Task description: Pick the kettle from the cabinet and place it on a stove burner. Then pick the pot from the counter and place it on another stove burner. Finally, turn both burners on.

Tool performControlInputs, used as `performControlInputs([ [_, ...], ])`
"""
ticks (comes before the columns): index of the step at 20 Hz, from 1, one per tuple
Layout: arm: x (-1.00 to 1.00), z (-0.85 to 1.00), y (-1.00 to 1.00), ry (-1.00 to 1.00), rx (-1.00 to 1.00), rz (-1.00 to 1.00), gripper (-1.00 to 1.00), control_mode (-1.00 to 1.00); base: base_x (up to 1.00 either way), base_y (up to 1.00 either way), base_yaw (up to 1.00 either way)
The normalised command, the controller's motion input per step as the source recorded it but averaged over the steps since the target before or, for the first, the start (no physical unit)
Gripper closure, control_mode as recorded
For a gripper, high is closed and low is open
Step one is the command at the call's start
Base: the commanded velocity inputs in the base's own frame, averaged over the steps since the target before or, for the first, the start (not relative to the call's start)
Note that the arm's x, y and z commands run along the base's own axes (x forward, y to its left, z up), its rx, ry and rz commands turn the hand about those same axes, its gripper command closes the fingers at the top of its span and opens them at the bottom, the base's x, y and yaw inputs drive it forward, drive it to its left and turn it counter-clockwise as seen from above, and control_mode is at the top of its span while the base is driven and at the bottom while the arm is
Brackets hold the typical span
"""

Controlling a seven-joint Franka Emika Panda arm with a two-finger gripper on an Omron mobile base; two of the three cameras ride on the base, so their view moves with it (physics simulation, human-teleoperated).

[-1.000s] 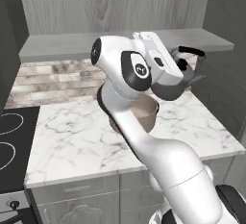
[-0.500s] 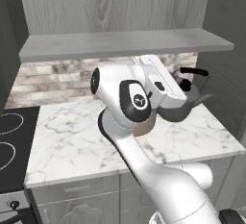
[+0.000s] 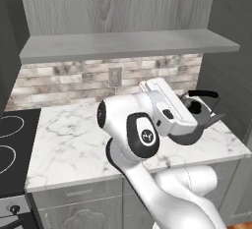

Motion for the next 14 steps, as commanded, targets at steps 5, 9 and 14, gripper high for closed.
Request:
performControlInputs([
  [5, -0.07, 0.0, 0.0, 0.0, 0.0, -0.01, 1.0, -1.0, 0.0, 0.0, 0.0],
  [9, 0.0, 0.0, 0.0, 0.0, 0.0, 0.0, 1.0, -1.0, 0.0, 0.0, 0.0],
  [14, -0.1, 0.0, 0.0, 0.0, 0.0, 0.0, 1.0, -1.0, 0.0, 0.0, 0.0],
])
